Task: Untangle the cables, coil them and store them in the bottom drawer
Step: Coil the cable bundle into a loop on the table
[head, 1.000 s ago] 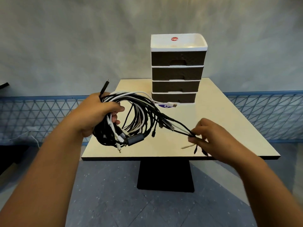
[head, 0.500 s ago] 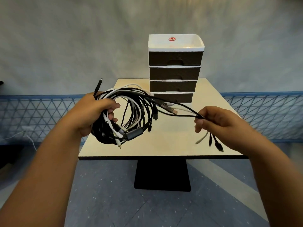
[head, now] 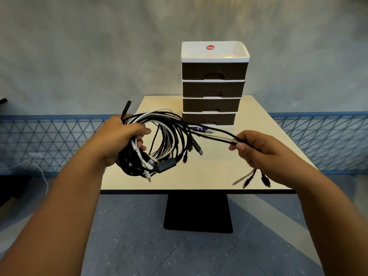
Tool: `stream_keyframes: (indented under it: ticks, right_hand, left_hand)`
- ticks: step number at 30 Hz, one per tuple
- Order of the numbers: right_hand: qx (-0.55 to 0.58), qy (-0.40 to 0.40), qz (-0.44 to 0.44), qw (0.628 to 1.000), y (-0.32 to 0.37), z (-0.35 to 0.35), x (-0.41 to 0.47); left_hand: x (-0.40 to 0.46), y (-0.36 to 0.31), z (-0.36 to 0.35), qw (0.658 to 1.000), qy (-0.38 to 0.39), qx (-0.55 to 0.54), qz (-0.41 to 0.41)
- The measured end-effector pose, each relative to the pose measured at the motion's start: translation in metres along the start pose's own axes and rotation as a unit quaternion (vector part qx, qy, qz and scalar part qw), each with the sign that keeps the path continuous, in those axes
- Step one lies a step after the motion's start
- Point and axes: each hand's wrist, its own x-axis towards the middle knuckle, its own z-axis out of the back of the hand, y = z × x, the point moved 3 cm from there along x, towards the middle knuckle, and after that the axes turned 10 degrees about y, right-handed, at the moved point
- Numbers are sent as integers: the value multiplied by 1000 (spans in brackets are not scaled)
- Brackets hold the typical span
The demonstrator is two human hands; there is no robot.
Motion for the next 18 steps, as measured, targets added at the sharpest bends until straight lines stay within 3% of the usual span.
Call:
stream_keyframes:
  ticks: [5, 9, 11, 13, 16, 18]
  right_hand:
    - [-214, 11, -5, 977, 8, 10, -3]
    - [-131, 20, 71, 989, 34, 15, -20]
    - [-132, 25, 66, 989, 34, 22, -22]
    - [-219, -17, 44, 975, 19, 33, -16]
    - [-364, -125, 29, 923, -5, 43, 0]
    - [-383, -161, 30, 909, -12, 40, 10]
  left_hand:
    - [-1, 0, 1, 999, -5, 33, -4]
    - [-4, -5, 2, 1000, -3, 12, -12]
    - [-8, -11, 1, 999, 15, 13, -25]
    - [-14, -20, 0, 997, 51, 28, -42]
    - [-23, -32, -5, 990, 118, 55, -56]
    - [-29, -37, -14, 980, 170, 81, -60]
